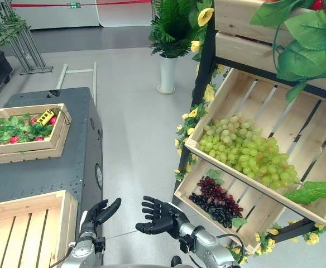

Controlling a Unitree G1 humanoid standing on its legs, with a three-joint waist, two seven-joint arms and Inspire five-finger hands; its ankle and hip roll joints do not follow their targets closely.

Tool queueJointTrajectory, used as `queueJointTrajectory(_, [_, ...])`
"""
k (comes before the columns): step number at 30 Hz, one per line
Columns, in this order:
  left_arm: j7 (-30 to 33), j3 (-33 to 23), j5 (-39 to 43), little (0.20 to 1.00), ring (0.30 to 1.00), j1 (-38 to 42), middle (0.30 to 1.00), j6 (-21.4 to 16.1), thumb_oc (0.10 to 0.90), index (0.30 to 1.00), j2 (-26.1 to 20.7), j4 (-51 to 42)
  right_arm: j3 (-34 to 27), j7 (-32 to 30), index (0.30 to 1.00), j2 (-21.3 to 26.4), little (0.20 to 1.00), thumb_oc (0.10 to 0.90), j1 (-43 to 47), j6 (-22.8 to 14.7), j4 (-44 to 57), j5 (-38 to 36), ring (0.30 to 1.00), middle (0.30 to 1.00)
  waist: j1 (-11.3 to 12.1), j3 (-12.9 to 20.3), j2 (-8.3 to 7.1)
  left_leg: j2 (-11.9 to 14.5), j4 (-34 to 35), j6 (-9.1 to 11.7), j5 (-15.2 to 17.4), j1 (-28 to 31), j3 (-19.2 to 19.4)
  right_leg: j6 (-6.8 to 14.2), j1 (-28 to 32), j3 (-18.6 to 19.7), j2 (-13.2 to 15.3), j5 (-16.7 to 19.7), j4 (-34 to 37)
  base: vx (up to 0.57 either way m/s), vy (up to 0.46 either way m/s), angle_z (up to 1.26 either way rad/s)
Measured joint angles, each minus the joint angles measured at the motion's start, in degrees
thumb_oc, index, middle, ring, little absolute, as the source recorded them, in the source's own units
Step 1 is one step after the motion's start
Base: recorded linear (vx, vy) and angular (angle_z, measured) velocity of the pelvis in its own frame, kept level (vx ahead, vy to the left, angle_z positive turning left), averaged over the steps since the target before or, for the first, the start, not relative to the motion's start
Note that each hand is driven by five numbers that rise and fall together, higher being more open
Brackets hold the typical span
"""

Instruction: Pick up the fruits from the basket on one side to the basket on the other side

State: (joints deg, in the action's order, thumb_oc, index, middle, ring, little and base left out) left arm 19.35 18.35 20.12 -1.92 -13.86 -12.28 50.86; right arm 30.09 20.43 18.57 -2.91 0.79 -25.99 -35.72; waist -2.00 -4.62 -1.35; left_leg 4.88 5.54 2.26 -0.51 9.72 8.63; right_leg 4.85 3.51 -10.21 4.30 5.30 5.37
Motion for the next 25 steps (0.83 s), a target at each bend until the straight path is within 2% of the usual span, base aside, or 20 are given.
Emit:
queueJointTrajectory(5, [-1.43, 0.43, -1.33, 0.9, 0.9, 0.05, 0.9, 0.84, 0.8, 0.9, 0.16, 3.46, -0.1, -0.46, 0.9, -2.63, 0.9, 0.8, 0.45, -1.25, -7.1, 0.01, 0.9, 0.9, 0.61, -0.09, 0.73, 0.0, -0.01, -0.04, -0.09, 0.04, -1.36, -0.27, 0.98, -1.3, 0.08, -0.41, 0.0, -0.02, -0.029, 0.19])
queueJointTrajectory(9, [-2.26, 0.51, -4.91, 0.9, 0.9, -0.03, 0.9, 2.13, 0.8, 0.9, 0.45, 8.12, -0.5, -0.51, 0.9, -4.03, 0.9, 0.8, 1.06, -2.3, -14.21, 4.01, 0.9, 0.9, 1.44, 0.07, 1.59, 0.05, 0.0, -0.04, -0.09, 0.44, -2.21, -0.13, 1.79, -1.85, 0.09, -0.66, 0.01, 0.0, -0.026, 0.11])
queueJointTrajectory(14, [-3.77, 0.35, -8.24, 0.9, 0.9, -0.19, 0.9, 4.06, 0.8, 0.9, 0.48, 14.28, -2.44, -0.49, 0.9, -4.66, 0.9, 0.8, 1.76, -3.48, -23.25, 6.65, 0.9, 0.9, 1.61, 0.11, 1.79, 0.1, 0.0, -0.05, -0.09, 0.92, -3.43, -0.47, 2.93, -3.15, 0.19, -1.31, 0.01, 0.02, -0.015, 0.13])
queueJointTrajectory(25, [-6.37, 0.38, -9.39, 0.9, 0.9, -0.15, 0.9, 4.95, 0.8, 0.9, 0.47, 15.56, -7.36, -1.04, 0.9, -6.89, 0.9, 0.8, 1.61, -4.67, -31.93, 6.07, 0.9, 0.9, 1.61, 0.78, 2.42, 0.38, 0.0, -0.03, -0.07, 1.15, -3.7, -0.68, 3.16, -3.18, 0.0, -1.45, 0.01, 0.0, 0.0, 0.0])
